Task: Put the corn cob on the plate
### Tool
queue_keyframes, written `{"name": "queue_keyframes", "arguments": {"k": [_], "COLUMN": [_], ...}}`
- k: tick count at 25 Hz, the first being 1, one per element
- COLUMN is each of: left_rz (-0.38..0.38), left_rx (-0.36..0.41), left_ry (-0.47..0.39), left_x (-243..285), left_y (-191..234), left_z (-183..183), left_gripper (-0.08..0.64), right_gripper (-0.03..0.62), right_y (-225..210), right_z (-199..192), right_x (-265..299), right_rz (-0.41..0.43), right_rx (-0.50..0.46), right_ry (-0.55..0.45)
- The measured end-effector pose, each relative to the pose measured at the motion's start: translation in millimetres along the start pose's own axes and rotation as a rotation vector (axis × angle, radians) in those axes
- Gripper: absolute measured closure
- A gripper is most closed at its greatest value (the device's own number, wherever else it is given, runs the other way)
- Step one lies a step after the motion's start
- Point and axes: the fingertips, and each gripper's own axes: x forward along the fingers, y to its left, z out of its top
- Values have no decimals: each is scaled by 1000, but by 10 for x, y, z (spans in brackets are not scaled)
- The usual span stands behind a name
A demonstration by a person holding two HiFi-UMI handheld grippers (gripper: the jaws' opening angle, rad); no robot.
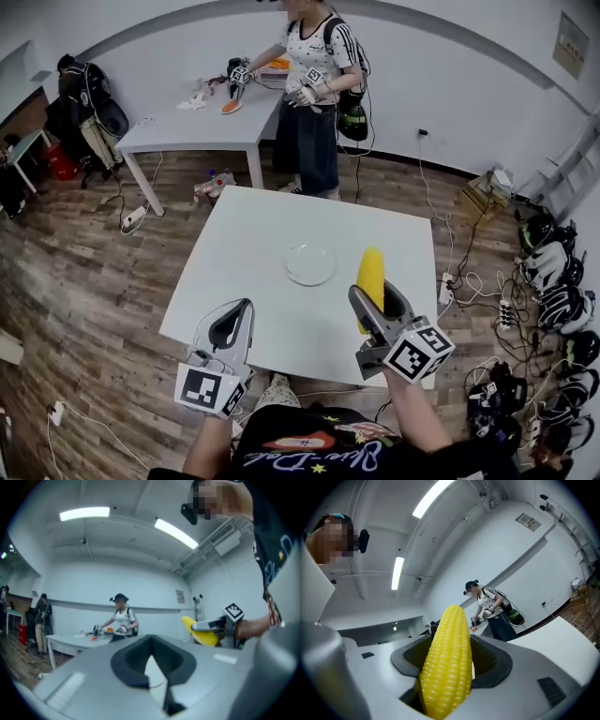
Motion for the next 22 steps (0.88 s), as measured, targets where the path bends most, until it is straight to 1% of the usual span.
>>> {"name": "queue_keyframes", "arguments": {"k": [5,8,12,15,19,22], "left_rz": [-31,-33,-37,-41,-39,-32], "left_rx": [-12,-34,-64,-90,-99,-108], "left_ry": [-1,17,56,95,121,137], "left_x": [551,753,943,977,983,967], "left_y": [430,672,944,1071,1215,1246], "left_z": [-95,-185,-357,-529,-634,-711], "left_gripper": [561,561,561,561,561,561], "right_gripper": [328,328,328,328,328,328], "right_y": [-352,-621,-899,-1022,-1196,-1375], "right_z": [-126,-335,-751,-1133,-1540,-1769], "right_x": [688,1092,1558,1710,1861,1909], "right_rz": [-41,-89,-119,-138,-157,-181], "right_rx": [-77,-158,-240,-267,-288,-279], "right_ry": [76,170,313,412,531,588]}}
